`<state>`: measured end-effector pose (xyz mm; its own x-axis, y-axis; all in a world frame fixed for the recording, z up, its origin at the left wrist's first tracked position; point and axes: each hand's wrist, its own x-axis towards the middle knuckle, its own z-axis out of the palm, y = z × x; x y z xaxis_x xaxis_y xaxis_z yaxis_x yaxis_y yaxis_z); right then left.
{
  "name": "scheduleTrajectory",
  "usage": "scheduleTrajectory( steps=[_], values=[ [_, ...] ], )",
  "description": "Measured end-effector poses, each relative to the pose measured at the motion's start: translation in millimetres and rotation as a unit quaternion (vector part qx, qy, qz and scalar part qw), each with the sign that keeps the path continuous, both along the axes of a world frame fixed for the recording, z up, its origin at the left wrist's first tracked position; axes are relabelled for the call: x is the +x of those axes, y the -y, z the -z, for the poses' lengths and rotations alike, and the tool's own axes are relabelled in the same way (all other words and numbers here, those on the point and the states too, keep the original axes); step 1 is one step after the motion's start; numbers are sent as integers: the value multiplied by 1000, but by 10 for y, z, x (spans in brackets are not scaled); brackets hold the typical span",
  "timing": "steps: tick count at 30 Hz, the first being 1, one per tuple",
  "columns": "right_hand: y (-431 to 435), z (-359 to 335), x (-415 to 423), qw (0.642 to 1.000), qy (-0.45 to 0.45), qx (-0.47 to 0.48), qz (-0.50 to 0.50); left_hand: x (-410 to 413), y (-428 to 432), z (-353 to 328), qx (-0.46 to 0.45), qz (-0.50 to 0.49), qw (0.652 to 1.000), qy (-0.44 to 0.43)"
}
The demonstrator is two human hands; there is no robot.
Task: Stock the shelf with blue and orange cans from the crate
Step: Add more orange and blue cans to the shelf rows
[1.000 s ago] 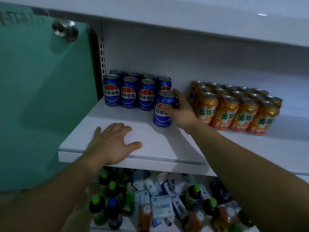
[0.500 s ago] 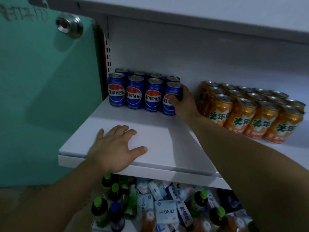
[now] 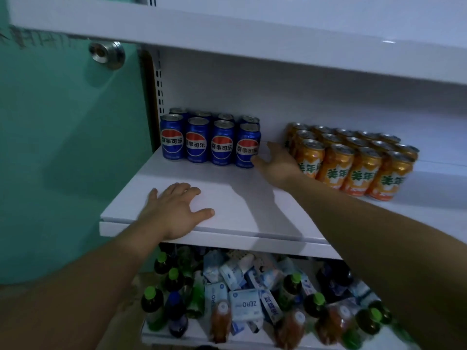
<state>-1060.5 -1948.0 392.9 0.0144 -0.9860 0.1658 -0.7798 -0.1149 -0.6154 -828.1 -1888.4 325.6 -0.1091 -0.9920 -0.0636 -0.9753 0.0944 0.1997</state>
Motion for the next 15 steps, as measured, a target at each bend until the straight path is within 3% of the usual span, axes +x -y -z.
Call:
scheduleTrajectory(
  steps=[5, 9, 15],
  values=[
    [-680, -240, -431, 997, -72, 3, 19, -166, -28, -144, 46, -5, 999, -13],
    [-1136, -338, -869, 990, -126, 13, 62, -875, -161, -312, 73, 88, 989, -99],
    [-1833, -281, -1650, 978, -142, 35, 149, -1896, -442, -401, 62, 214, 972, -76]
  ],
)
